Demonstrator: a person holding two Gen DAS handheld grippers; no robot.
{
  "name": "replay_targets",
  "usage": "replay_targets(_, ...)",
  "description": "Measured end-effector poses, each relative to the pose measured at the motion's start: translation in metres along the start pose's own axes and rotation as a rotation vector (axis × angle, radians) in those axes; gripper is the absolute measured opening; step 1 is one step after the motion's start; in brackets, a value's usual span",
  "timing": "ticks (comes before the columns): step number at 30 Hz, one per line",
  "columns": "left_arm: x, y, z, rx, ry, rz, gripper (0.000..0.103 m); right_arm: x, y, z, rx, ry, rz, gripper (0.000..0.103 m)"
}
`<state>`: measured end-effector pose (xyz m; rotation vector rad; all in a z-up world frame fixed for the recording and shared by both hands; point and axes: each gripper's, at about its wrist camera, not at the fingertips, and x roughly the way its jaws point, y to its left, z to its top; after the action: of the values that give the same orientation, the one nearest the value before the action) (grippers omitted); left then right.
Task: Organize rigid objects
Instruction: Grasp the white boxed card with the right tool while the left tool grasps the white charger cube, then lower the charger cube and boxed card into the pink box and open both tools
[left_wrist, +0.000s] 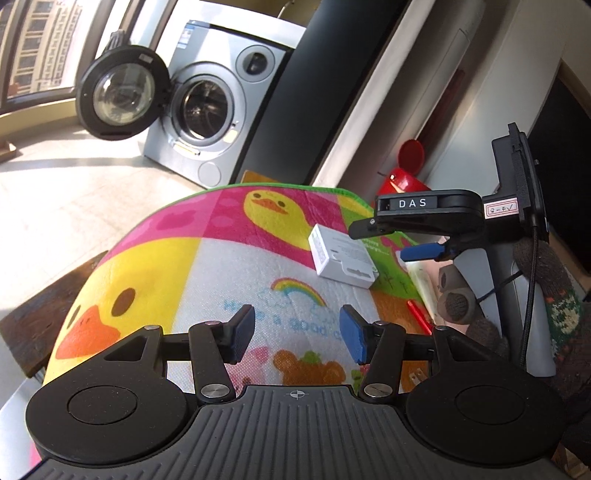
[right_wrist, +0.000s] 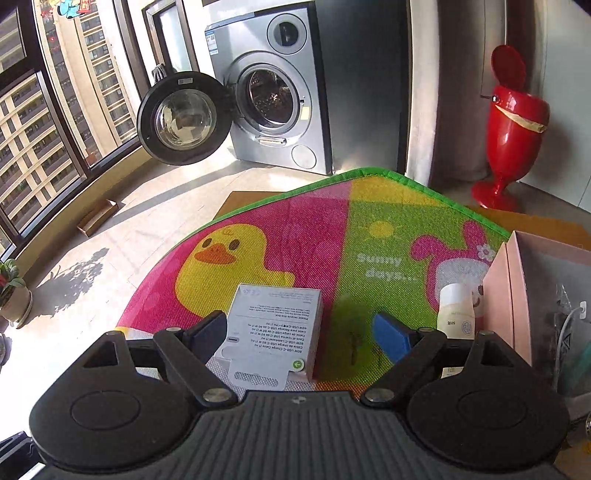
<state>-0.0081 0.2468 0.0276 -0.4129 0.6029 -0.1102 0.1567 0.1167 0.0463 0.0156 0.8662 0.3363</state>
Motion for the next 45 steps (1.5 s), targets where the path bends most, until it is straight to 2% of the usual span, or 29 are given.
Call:
replay_targets(3, 0.003, -0.007, -0.004, 0.033, 0.028, 0.011, 0.055, 0.021, 0.007, 0.008, 0.016, 0.054, 0.050, 0.087)
replay_targets(6, -0.004, -0.010, -0.010, 0.037, 0.039, 0.025, 0.055, 0.048, 0.016, 0.014, 0.048, 0.123, 0.037, 0.087)
replay_targets(9, -0.012, -0.012, -0.016, 0.039, 0.056, 0.046, 0.055, 0.058, 0.028, 0.011, -0.011, 0.128, 0.009, 0.089)
replay_targets(10, -0.014, -0.013, -0.018, 0.041, 0.062, 0.051, 0.055, 0.054, 0.034, 0.007, -0.049, 0.126, 0.004, 0.083)
replay_targets(11, -0.015, -0.014, -0.020, 0.041, 0.069, 0.053, 0.055, 0.049, 0.036, 0.004, -0.077, 0.123, 0.011, 0.071)
replay_targets(12, -0.016, -0.015, -0.022, 0.041, 0.078, 0.054, 0.055, 0.041, 0.037, 0.001, -0.096, 0.122, 0.025, 0.069)
replay_targets(15, -0.019, -0.025, -0.029, 0.068, 0.104, 0.045, 0.055, -0.001, 0.035, -0.013, -0.146, 0.068, 0.082, 0.068)
replay_targets(19, -0.021, -0.048, -0.040, 0.100, 0.161, -0.036, 0.055, -0.080, 0.018, -0.041, -0.226, -0.048, 0.111, 0.068)
replay_targets(21, -0.021, -0.068, -0.045, 0.124, 0.189, -0.090, 0.055, -0.113, 0.005, -0.058, -0.260, -0.102, 0.081, 0.068)
replay_targets(24, -0.012, -0.101, -0.054, 0.144, 0.193, -0.106, 0.055, -0.158, -0.026, -0.091, -0.291, -0.172, -0.006, 0.069)
replay_targets(28, 0.008, -0.125, -0.058, 0.156, 0.195, -0.035, 0.055, -0.187, -0.069, -0.141, -0.261, -0.200, -0.129, 0.069)
replay_targets(30, 0.021, -0.137, -0.061, 0.183, 0.197, 0.010, 0.055, -0.187, -0.091, -0.161, -0.223, -0.181, -0.176, 0.069)
replay_targets(32, 0.030, -0.146, -0.060, 0.204, 0.203, 0.023, 0.056, -0.179, -0.115, -0.179, -0.154, -0.143, -0.212, 0.069)
replay_targets(37, 0.044, -0.171, -0.071, 0.365, 0.193, 0.035, 0.056, -0.162, -0.147, -0.195, -0.026, -0.102, -0.205, 0.069)
replay_targets(40, 0.048, -0.174, -0.077, 0.419, 0.186, 0.055, 0.054, -0.154, -0.151, -0.201, -0.004, -0.097, -0.203, 0.069)
replay_targets(45, 0.048, -0.164, -0.069, 0.342, 0.209, 0.022, 0.053, -0.152, -0.148, -0.208, -0.024, -0.126, -0.226, 0.074)
